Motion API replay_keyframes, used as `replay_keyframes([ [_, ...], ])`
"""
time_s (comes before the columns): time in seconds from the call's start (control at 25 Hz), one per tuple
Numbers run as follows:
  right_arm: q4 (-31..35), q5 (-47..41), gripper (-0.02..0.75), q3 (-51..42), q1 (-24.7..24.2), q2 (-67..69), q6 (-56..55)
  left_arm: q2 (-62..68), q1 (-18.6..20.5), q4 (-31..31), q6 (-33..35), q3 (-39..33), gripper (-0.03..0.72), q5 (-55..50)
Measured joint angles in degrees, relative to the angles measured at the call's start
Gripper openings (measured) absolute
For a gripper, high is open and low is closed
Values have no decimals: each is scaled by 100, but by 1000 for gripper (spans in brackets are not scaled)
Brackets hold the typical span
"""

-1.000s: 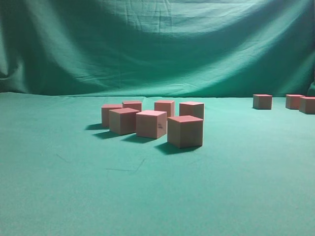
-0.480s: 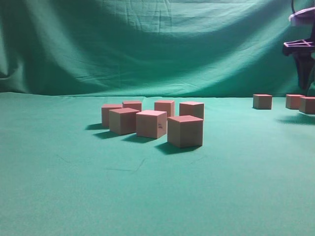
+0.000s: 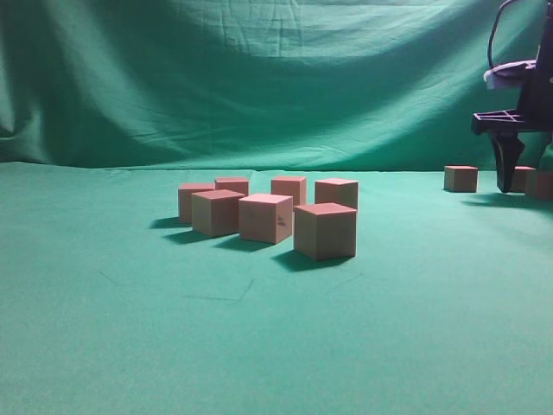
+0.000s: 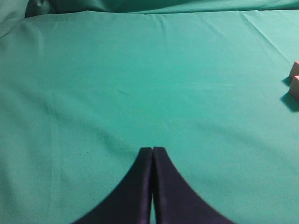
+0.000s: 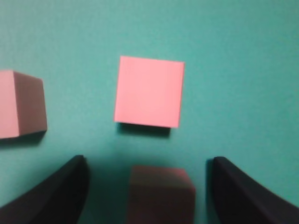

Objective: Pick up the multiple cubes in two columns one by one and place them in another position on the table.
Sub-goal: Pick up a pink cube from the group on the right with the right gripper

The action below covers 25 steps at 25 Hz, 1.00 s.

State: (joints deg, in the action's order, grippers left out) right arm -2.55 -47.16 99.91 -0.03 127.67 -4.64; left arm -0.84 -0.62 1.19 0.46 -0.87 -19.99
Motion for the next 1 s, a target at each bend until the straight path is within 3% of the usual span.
replay_keyframes([
  [0.12,2,-47,536,0,0,22,60,0,0,0,0,0,0,0],
  [0.32,-45,-157,271,33,0,34,73,0,0,0,0,0,0,0],
  [0.36,-45,-198,246,33,0,34,73,0,0,0,0,0,0,0],
  [0.8,285,-1206,255,44,12,-658,87,0,0,0,0,0,0,0],
  [1.0,373,-1648,255,44,277,-1386,228,0,0,0,0,0,0,0],
])
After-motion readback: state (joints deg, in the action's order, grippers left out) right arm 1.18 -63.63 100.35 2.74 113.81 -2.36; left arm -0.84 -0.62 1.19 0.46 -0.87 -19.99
